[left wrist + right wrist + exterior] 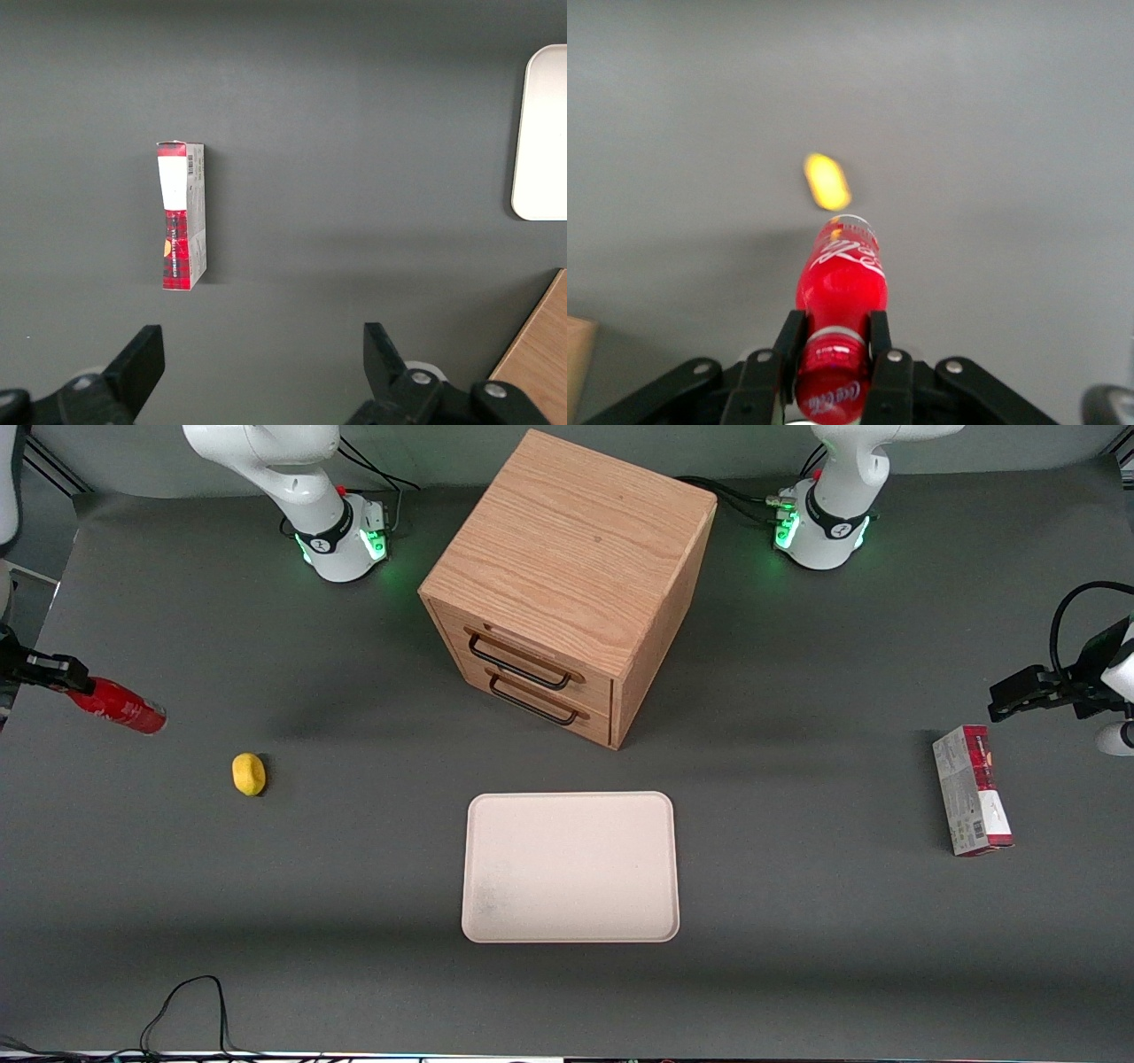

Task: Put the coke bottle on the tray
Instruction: 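Carry the bottle with the right gripper over to the cream tray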

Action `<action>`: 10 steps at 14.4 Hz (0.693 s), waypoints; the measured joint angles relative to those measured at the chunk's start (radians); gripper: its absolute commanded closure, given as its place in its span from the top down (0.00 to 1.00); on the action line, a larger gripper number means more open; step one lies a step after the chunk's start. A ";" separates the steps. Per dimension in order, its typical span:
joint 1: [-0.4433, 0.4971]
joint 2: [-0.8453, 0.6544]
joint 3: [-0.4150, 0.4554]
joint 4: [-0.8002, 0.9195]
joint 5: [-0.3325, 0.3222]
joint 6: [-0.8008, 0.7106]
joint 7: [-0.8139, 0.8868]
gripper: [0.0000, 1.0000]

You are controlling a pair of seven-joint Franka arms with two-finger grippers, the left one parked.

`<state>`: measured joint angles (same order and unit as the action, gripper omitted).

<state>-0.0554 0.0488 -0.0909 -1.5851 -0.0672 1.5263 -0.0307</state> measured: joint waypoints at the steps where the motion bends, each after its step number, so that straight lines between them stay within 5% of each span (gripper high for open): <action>1: -0.002 0.055 0.034 0.109 0.021 -0.055 0.018 0.00; 6: -0.016 0.290 0.334 0.495 0.028 -0.132 0.262 0.00; 10: 0.040 0.446 0.571 0.556 -0.075 0.043 0.508 0.00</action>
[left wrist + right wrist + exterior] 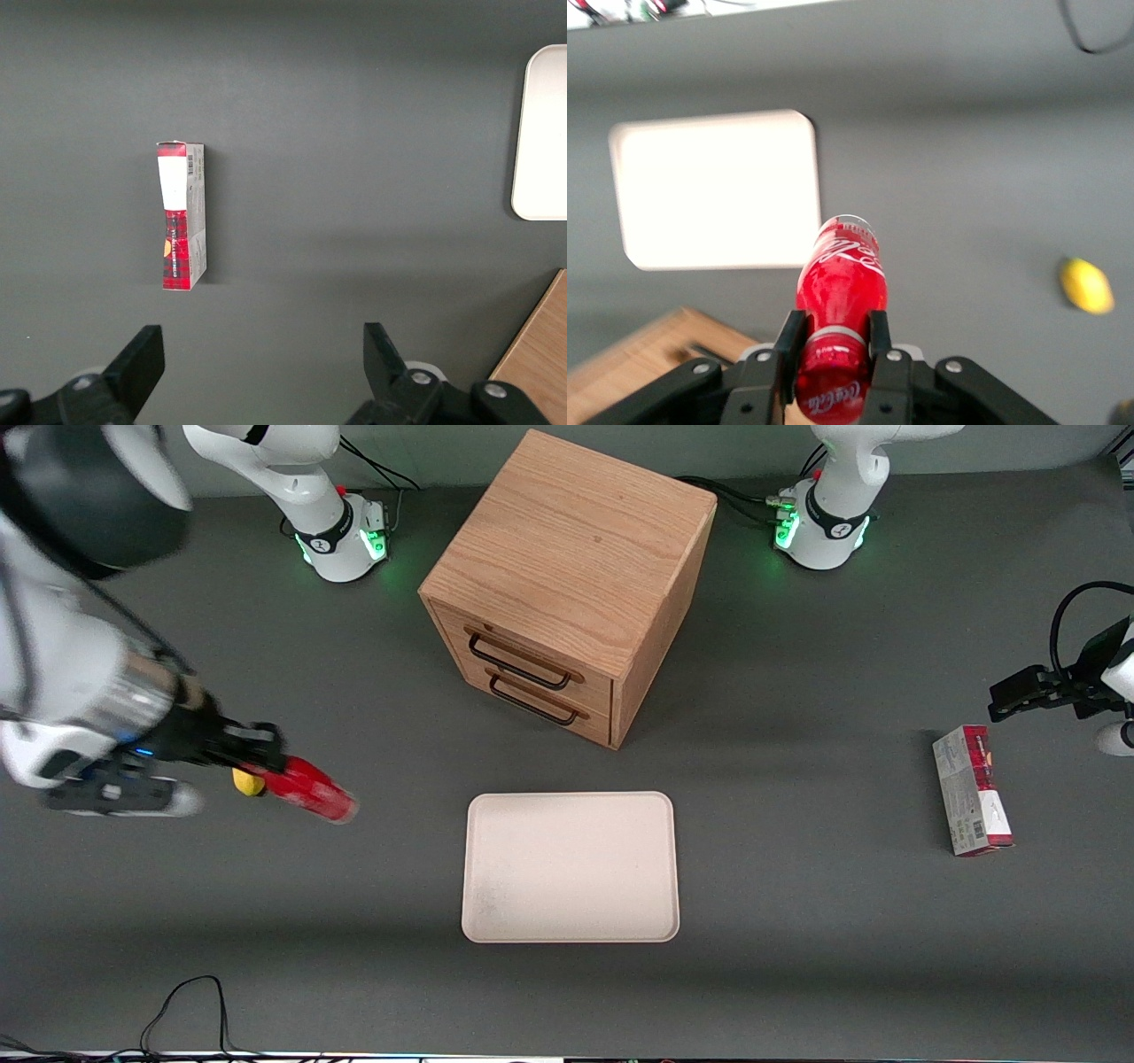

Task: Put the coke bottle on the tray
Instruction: 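Carry the bottle with the right gripper over to the cream tray, then lower the bottle onto the tray's corner and open the right gripper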

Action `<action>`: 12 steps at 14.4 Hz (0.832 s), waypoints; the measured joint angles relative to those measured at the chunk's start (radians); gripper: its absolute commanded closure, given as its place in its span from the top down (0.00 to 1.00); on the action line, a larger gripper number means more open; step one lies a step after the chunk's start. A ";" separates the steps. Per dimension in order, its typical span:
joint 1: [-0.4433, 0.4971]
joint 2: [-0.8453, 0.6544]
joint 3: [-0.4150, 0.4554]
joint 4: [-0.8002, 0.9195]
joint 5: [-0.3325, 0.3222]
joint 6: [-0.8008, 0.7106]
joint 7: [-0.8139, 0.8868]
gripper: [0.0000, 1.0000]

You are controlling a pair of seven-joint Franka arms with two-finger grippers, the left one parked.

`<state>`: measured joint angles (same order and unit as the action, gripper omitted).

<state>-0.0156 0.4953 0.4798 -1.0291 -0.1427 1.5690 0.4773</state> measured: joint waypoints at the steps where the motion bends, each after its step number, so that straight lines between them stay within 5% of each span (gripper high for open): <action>1: 0.040 0.043 0.009 0.001 -0.041 0.066 0.044 0.00; 7: 0.187 0.296 0.012 0.018 -0.209 0.313 0.121 0.00; 12: 0.190 0.410 -0.003 0.040 -0.235 0.432 0.121 0.00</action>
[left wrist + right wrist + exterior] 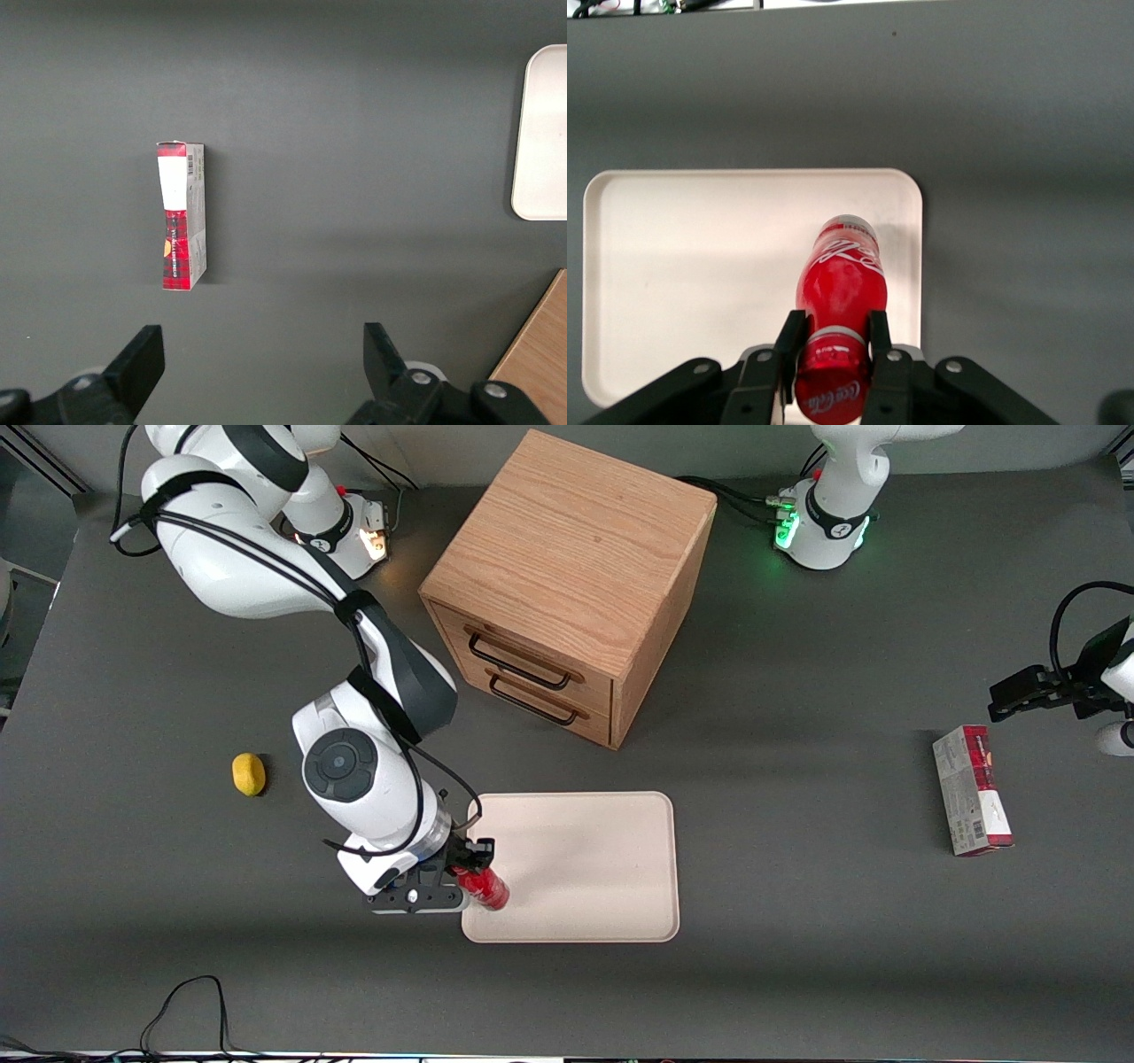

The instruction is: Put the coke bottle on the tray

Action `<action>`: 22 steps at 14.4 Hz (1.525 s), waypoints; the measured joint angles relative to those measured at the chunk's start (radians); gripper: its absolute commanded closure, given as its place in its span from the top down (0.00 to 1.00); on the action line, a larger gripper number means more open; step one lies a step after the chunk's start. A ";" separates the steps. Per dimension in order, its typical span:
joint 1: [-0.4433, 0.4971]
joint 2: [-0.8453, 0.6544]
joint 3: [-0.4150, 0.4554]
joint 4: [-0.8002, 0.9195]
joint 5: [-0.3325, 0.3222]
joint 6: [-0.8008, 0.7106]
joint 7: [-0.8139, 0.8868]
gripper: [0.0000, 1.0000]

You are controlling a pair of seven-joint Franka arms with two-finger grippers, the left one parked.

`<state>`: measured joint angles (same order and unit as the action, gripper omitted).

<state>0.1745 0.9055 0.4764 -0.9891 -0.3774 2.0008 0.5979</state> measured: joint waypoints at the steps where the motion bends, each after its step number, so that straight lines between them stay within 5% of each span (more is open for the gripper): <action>1: 0.000 0.015 -0.002 0.002 -0.004 0.019 0.000 0.00; 4: 0.000 0.057 -0.003 0.007 -0.048 0.039 -0.001 0.00; 5: 0.000 0.066 -0.003 0.008 -0.055 0.045 -0.001 0.37; 6: 0.000 0.073 -0.004 0.008 -0.057 0.051 -0.001 0.96; 11: 0.000 0.074 -0.005 0.009 -0.065 0.107 0.063 1.00; 17: 0.019 0.028 -0.026 -0.001 -0.156 0.063 0.067 1.00; 19: 0.045 -0.064 -0.112 -0.049 -0.072 0.033 0.056 1.00; 22: 0.040 -0.301 -0.257 -0.225 0.139 -0.011 -0.119 1.00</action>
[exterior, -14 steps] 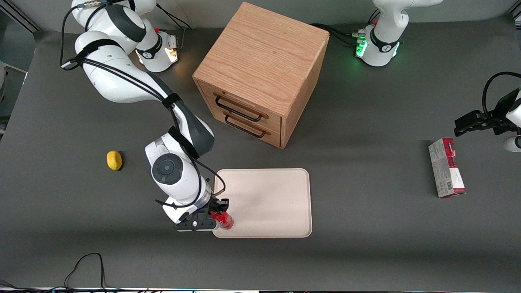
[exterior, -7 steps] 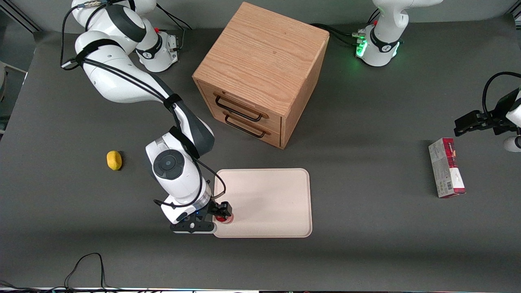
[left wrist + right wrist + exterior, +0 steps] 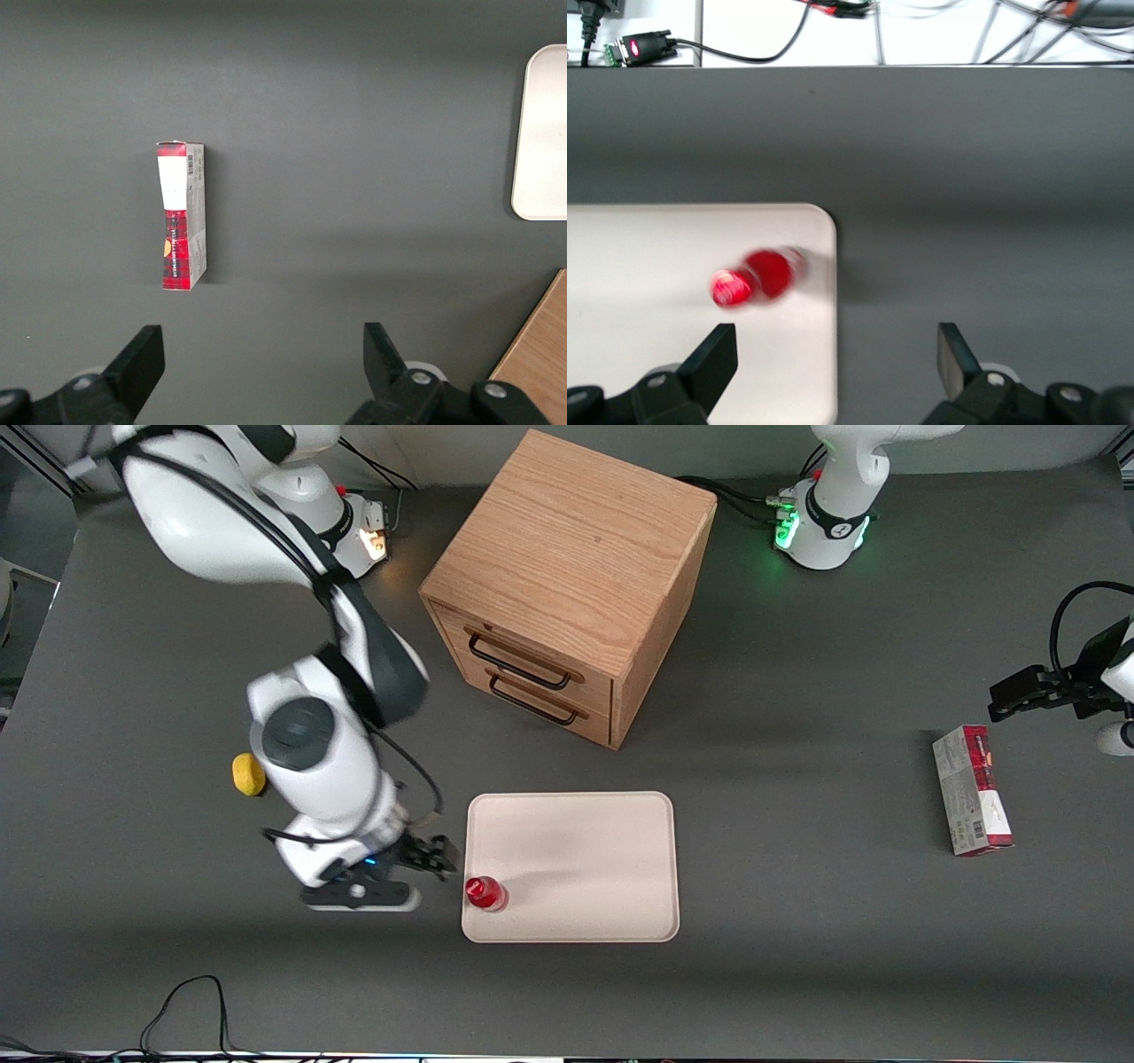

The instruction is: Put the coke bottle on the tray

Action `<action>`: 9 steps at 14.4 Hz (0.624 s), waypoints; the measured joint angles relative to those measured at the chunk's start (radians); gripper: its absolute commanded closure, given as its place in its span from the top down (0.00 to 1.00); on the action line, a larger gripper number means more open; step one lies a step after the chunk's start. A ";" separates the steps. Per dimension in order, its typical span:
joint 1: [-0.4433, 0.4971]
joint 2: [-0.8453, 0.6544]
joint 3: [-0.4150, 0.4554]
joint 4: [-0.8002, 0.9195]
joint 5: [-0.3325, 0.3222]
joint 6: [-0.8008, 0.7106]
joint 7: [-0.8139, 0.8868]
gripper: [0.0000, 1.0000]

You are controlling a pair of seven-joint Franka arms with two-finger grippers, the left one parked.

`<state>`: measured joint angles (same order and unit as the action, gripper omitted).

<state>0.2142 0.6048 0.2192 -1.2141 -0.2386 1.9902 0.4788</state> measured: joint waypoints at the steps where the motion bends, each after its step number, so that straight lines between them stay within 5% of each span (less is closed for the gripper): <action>1: -0.012 -0.088 -0.045 -0.068 0.055 -0.029 -0.057 1.00; 6: -0.091 -0.494 -0.240 -0.406 0.225 -0.214 -0.359 1.00; 9: -0.094 -0.637 -0.328 -0.537 0.250 -0.263 -0.414 1.00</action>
<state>0.1198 -0.0320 -0.1090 -1.7515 0.0119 1.7274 0.0645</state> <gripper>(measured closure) 0.000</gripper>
